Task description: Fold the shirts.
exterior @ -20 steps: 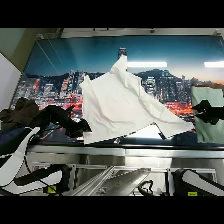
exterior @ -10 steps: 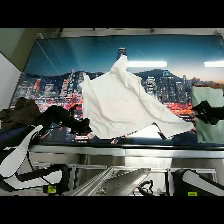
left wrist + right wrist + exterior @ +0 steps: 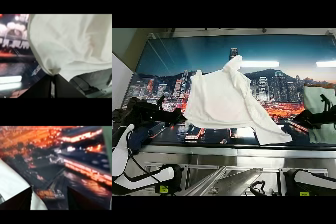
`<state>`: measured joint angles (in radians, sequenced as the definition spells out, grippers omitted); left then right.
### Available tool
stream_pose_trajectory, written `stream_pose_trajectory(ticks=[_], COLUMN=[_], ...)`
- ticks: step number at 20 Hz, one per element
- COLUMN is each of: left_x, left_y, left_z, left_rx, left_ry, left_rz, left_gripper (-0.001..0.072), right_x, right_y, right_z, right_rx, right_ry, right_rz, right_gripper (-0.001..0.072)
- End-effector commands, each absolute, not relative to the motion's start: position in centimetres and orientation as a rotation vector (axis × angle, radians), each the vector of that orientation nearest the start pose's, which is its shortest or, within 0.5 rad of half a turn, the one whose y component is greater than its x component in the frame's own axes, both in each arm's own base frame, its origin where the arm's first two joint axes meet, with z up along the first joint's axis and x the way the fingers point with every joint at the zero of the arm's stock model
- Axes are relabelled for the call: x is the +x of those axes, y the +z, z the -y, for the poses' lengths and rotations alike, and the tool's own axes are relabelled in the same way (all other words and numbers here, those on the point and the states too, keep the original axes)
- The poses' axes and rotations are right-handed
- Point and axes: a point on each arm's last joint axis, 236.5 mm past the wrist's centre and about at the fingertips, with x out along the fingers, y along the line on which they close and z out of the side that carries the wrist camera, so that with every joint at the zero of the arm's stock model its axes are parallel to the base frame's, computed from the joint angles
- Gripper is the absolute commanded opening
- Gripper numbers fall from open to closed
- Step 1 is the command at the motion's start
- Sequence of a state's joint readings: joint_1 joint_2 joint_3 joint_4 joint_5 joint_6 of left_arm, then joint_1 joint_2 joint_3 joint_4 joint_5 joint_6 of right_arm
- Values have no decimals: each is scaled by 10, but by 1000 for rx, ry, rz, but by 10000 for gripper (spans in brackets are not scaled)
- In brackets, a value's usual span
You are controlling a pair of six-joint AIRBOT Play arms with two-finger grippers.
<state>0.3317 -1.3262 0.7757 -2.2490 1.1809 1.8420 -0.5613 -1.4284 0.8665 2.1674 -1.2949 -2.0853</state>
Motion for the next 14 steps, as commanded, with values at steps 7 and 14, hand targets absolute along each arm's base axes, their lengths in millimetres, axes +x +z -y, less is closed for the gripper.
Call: stream_pose_trajectory(ticks=[7, 14], left_x=[348, 344], left_y=[-54, -47], left_z=[30, 54], left_rx=[-713, -663], left_ry=[-247, -308], left_rz=[-1395, -1413], left_gripper=[16, 15], right_x=[256, 235], right_y=[-114, -105], right_z=[-68, -124], right_rx=[555, 385], right_ry=[629, 833], right_rz=[-1734, -1794], right_gripper=[483, 13])
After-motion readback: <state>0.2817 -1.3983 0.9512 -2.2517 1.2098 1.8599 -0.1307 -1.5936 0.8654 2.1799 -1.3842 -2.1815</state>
